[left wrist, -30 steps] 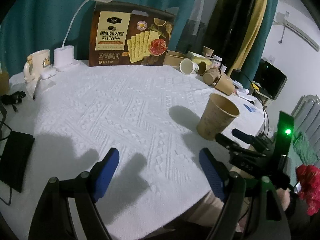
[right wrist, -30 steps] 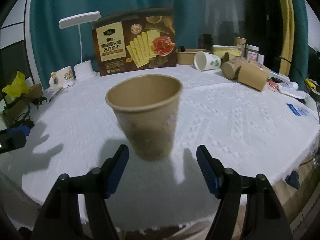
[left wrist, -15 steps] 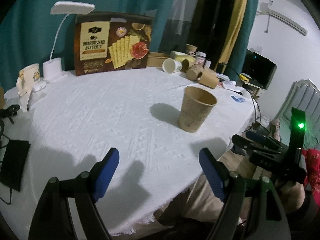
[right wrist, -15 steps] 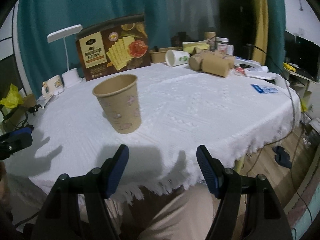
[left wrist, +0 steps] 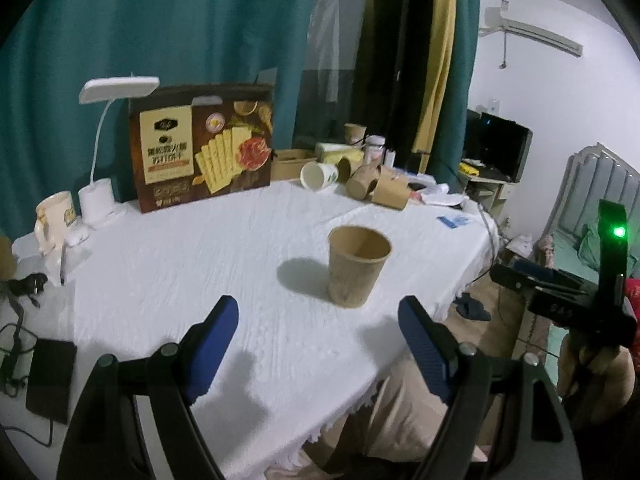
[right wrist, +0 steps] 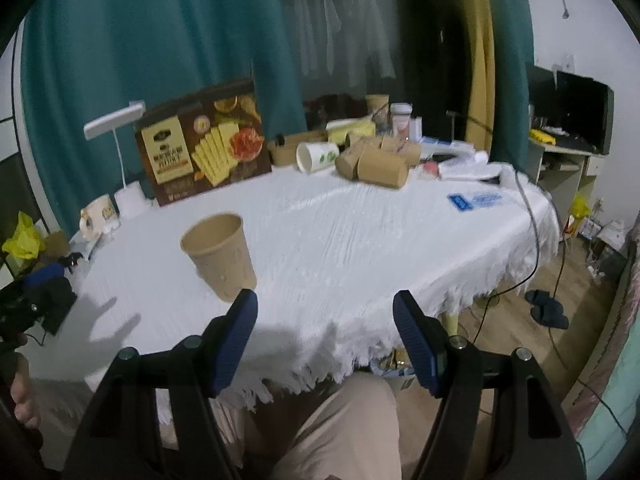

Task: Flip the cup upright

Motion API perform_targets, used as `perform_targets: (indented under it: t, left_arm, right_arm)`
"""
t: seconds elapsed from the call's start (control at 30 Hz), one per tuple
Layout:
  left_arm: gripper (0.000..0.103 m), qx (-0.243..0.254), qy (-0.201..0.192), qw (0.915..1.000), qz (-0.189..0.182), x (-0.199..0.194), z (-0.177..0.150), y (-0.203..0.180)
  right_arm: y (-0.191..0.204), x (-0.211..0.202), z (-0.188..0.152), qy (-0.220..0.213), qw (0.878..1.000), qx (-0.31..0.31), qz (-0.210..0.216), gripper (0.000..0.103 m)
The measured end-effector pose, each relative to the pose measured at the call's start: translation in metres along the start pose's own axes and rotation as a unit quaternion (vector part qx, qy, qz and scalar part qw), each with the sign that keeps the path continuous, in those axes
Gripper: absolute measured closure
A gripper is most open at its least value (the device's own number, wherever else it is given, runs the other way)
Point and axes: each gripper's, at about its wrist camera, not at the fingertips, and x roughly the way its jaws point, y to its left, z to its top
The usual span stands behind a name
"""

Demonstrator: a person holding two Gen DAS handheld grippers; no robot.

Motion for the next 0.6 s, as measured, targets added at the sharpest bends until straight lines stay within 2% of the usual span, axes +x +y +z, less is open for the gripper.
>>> perform_targets:
  t: [0.1, 0.17, 0.4, 0.6]
  left_arm:
    - [0.019, 0.006, -0.017, 0.9998, 0.0, -0.008, 0.009, -0.003]
    - [0.013, 0.01, -0.031, 0.9995, -0.001, -0.014, 0.015, -0.005]
    - [0.006, 0.038, -0.093, 0.995, 0.006, -0.04, 0.034, -0.009]
    - [0.001, 0.026, -0.125, 0.9916, 0.019, -0.054, 0.052, 0.0]
  right_arm:
    - [0.0, -0.019, 0.011, -0.02, 1.0, -0.005, -0.004, 0.035]
    - [0.0, -0.032, 0.02, -0.035, 0.999, -0.011, -0.008, 0.035]
    - [0.005, -0.074, 0.047, -0.085, 0.996, -0.033, -0.018, 0.035]
    - [0.012, -0.097, 0.065, -0.118, 0.992, -0.044, -0.022, 0.035]
